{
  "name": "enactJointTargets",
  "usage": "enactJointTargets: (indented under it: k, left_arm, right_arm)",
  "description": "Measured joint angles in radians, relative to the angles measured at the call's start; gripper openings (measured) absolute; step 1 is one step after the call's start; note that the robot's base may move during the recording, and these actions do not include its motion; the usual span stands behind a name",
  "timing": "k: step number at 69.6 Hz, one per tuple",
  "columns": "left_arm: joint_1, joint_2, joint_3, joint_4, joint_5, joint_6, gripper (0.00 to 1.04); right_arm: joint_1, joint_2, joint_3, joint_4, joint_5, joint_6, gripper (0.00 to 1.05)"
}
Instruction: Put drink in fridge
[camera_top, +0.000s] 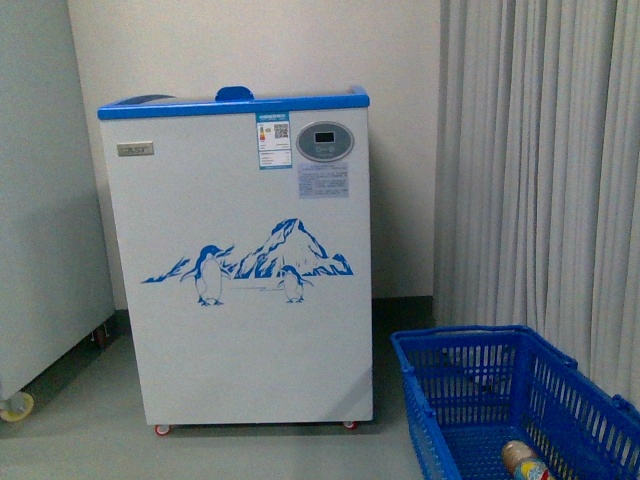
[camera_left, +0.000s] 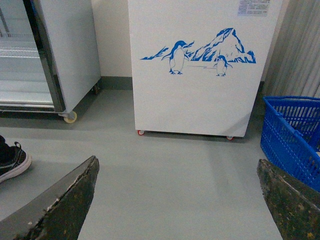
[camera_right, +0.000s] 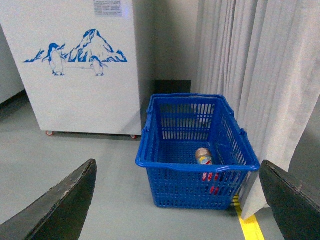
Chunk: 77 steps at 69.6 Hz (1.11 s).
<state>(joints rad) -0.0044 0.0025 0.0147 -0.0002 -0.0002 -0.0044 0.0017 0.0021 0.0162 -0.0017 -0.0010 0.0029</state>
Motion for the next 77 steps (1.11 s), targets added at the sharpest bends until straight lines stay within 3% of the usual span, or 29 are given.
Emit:
enactJointTargets:
  k: [77]
  left_arm:
    - [0.0, 0.0, 0.0, 0.0, 0.0, 0.0, 0.97]
  right_arm:
    - [0.0, 0.0, 0.0, 0.0, 0.0, 0.0, 0.97]
